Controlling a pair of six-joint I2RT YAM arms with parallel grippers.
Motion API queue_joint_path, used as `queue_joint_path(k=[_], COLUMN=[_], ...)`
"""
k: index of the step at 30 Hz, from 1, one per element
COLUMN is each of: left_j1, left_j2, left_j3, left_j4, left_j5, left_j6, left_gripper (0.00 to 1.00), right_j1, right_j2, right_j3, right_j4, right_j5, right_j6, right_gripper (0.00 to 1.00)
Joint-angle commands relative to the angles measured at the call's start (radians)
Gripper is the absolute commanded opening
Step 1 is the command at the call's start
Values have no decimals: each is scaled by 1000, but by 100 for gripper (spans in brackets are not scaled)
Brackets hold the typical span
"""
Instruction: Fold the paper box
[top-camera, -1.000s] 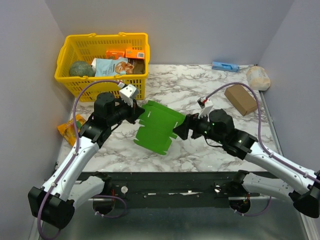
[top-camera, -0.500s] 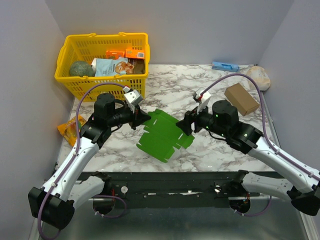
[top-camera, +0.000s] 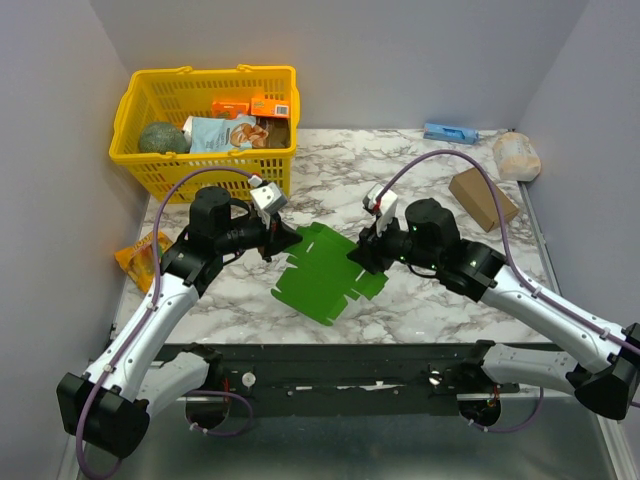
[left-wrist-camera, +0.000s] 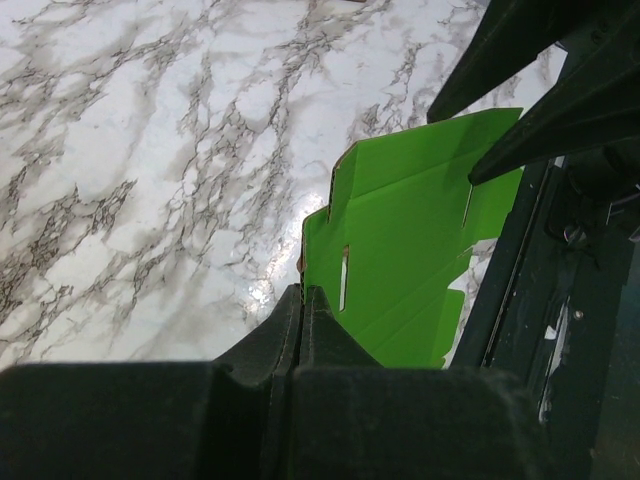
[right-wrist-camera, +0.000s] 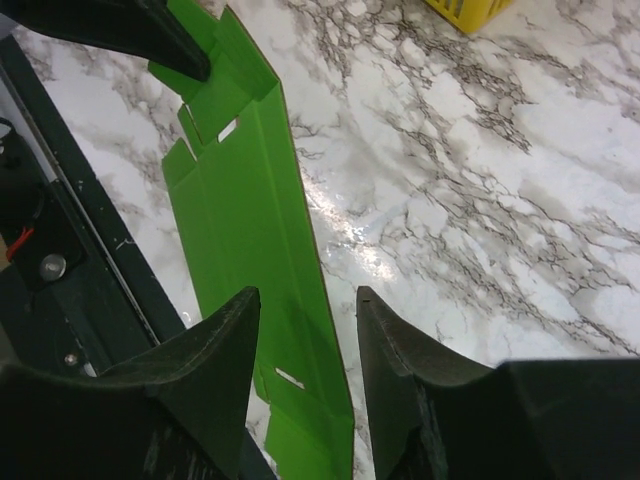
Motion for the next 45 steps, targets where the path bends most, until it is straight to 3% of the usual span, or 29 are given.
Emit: queue_joint_path(k=[1, 3, 8, 12, 22, 26, 30, 33, 35, 39, 45], left_j1=[-8, -8, -8, -8, -9, -8, -6, -6, -6, -6, -8], left_j2=[2, 3, 3, 8, 141, 226, 283, 293, 278, 202, 48], left_j3=[8, 9, 6, 1, 38, 75, 98, 98, 86, 8, -291], left_j4=[-6, -6, 2, 13, -24, -47, -79, -93, -98, -44, 241], left_j5=[23, 21, 24, 21, -55, -98, -219, -340, -400, -496, -557], left_j6=[11, 9, 3, -10, -55, -93, -141, -173, -228, -348, -503], left_gripper=[0, 0, 0, 0, 0, 0, 59, 83, 89, 91, 92], right_j1=[11, 12, 18, 44, 153, 183, 186, 184, 186, 184, 186], right_j2=[-13, -4, 19, 24, 88, 166, 229, 272, 309, 361, 430], right_j3=[3, 3, 8, 5, -17, -6, -14, -29, -40, -63, -95], right_j4=[27, 25, 22, 25, 45, 36, 33, 42, 53, 85, 106], right_j5=[-53, -60, -79, -21, 340, 491, 596, 648, 645, 616, 659], right_j6=[-14, -19, -23, -26, -54, -39, 27, 35, 29, 29, 29], right_gripper=[45, 37, 29, 12, 1, 1, 0, 1, 1, 1, 1])
